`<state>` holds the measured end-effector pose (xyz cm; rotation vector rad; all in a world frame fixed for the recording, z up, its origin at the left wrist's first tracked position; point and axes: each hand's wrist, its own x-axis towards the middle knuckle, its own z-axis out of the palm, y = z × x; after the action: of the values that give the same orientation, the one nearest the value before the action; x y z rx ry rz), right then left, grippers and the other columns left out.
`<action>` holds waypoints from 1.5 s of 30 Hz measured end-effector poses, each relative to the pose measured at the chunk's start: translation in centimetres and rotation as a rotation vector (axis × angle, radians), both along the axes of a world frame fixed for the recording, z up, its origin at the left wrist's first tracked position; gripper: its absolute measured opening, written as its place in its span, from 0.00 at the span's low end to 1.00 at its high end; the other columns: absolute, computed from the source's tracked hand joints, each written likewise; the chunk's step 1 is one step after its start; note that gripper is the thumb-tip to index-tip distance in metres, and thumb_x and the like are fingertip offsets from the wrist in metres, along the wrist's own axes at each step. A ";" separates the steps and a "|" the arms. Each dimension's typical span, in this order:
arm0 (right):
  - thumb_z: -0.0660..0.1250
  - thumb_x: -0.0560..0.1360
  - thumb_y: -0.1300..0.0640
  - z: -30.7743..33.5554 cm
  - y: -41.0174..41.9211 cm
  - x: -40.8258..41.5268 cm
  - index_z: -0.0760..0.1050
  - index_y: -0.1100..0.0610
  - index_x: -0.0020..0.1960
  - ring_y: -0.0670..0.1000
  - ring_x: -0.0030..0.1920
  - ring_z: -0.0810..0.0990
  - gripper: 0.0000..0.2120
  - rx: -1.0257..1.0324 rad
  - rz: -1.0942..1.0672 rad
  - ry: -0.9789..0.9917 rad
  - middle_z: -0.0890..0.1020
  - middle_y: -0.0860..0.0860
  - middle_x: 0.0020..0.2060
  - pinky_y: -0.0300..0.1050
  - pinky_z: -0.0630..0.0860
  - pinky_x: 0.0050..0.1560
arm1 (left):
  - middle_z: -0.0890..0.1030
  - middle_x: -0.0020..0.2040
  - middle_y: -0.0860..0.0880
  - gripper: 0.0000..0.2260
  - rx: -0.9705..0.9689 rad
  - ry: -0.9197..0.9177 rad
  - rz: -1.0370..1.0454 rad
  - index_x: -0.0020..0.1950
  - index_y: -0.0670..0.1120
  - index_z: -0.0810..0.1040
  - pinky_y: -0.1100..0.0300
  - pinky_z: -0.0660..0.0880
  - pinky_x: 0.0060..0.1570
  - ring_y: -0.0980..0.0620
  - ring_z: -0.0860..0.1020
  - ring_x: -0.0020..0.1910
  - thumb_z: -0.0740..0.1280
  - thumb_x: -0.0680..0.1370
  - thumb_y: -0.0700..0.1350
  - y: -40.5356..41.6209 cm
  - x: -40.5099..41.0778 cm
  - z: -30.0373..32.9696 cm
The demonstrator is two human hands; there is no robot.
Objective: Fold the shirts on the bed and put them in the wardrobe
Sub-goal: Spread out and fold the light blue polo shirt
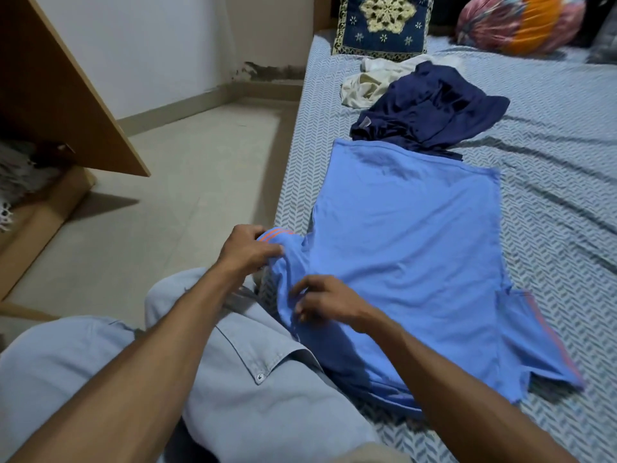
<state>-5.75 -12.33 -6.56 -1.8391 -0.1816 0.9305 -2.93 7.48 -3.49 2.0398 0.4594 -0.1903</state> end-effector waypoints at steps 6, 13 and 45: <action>0.61 0.80 0.40 1.3 -8.6 3.7 0.79 0.56 0.51 0.56 0.40 0.84 0.19 0.357 -0.639 0.351 0.83 0.56 0.41 0.53 0.81 0.44 | 0.85 0.46 0.49 0.09 0.260 -0.205 -0.387 0.50 0.48 0.83 0.58 0.77 0.46 0.50 0.82 0.47 0.70 0.72 0.47 -12.7 0.3 2.9; 0.68 0.75 0.47 -1.3 -14.9 3.9 0.81 0.58 0.46 0.52 0.32 0.83 0.13 0.372 -0.621 0.482 0.84 0.57 0.35 0.44 0.79 0.34 | 0.82 0.58 0.42 0.24 0.233 -0.268 -0.842 0.66 0.46 0.74 0.53 0.76 0.56 0.43 0.80 0.57 0.75 0.71 0.47 -19.1 -3.3 -1.1; 0.73 0.61 0.41 -2.6 -15.3 7.3 0.83 0.44 0.46 0.51 0.37 0.77 0.15 -0.393 -0.537 -0.209 0.80 0.43 0.30 0.47 0.72 0.42 | 0.78 0.59 0.40 0.16 0.657 0.263 -0.885 0.53 0.50 0.65 0.51 0.67 0.48 0.38 0.77 0.58 0.61 0.77 0.60 -17.5 -5.9 -3.4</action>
<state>1.56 -27.62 -9.13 -2.1883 0.3807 0.4130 -8.84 -10.00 -6.90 2.7636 -0.3150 -0.9476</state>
